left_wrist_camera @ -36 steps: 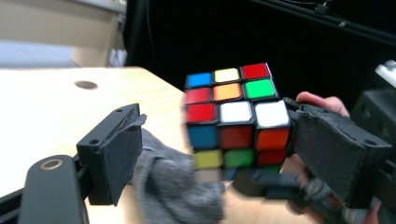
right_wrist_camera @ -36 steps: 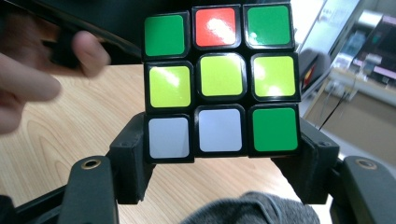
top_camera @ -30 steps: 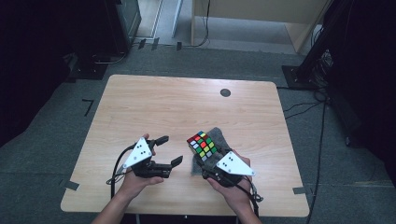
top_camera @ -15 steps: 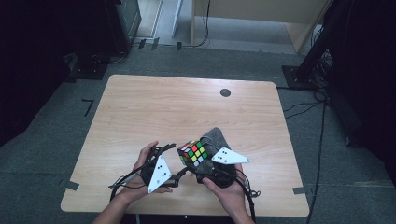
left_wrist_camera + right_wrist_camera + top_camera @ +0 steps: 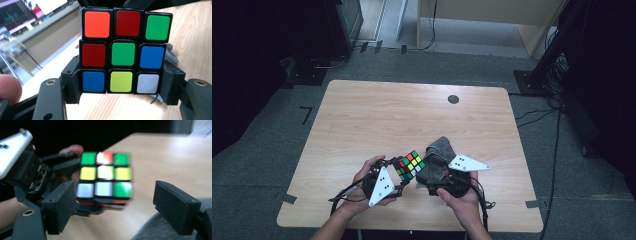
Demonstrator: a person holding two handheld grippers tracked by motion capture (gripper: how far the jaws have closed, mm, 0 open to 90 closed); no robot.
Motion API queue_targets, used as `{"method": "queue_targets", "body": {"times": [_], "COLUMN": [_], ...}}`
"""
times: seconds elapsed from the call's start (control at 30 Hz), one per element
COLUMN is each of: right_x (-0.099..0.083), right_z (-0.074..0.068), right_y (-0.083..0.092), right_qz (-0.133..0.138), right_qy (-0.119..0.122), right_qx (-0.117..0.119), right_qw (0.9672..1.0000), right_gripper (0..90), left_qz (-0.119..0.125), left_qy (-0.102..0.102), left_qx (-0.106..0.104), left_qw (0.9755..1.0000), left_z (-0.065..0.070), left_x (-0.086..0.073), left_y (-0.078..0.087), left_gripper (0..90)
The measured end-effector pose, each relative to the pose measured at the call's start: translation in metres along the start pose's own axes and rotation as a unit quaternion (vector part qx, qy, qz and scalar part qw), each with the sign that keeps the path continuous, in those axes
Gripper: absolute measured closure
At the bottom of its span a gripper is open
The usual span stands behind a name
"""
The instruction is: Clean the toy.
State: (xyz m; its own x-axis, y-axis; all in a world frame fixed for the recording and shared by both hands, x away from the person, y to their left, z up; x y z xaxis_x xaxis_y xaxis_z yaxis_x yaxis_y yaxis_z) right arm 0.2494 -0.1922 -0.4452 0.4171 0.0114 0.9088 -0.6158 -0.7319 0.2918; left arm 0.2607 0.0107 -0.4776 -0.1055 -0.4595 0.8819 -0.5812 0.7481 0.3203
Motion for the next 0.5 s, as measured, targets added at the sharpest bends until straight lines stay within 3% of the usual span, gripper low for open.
{"method": "queue_targets", "body": {"times": [0.1, 0.17, 0.2, 0.37, 0.43, 0.5], "right_x": [-0.01, -0.024, -0.032, -0.057, -0.064, -0.07], "right_z": [0.022, 0.035, 0.04, 0.045, 0.047, 0.051], "right_y": [-0.002, -0.009, -0.014, -0.037, -0.042, -0.044], "right_qz": [-0.013, -0.048, -0.068, -0.141, -0.163, -0.171], "right_qy": [0.02, 0.034, 0.039, 0.088, 0.107, 0.108], "right_qx": [-0.072, -0.123, -0.136, -0.158, -0.174, -0.182], "right_qw": [0.9971, 0.9906, 0.9876, 0.9734, 0.9653, 0.9621], "right_gripper": [20.4, 20.7, 20.6, 21.7, 33.8, 47.5], "left_qz": [-0.003, -0.001, 0.001, 0.021, 0.03, 0.034], "left_qy": [0.037, 0.061, 0.07, 0.136, 0.153, 0.154], "left_qx": [-0.005, -0.009, -0.013, -0.044, -0.055, -0.054], "left_qw": [0.9993, 0.9981, 0.9975, 0.9894, 0.9863, 0.9861], "left_z": [-0.008, -0.013, -0.014, -0.024, -0.027, -0.028], "left_x": [-0.003, -0.003, -0.003, -0.002, -0.002, -0.002], "left_y": [0.001, 0.002, 0.002, 0.006, 0.008, 0.01], "left_gripper": [34.2, 34.2, 34.2, 34.1, 34.1, 34.1]}}
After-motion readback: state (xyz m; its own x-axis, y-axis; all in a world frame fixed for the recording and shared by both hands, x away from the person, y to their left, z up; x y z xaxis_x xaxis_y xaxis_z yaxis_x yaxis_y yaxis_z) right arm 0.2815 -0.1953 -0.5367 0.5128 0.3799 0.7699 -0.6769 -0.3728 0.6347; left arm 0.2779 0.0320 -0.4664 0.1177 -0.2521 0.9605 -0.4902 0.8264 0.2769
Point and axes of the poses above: each handheld gripper's, and its own axes: y roughly backward along the jaws, x roughly out of its top, z roughly to its right, the point moved 4 cm from there along -y, roughly forward along the jaws, and after that the axes turned 2 degrees about -x, right-handed, at the moved point
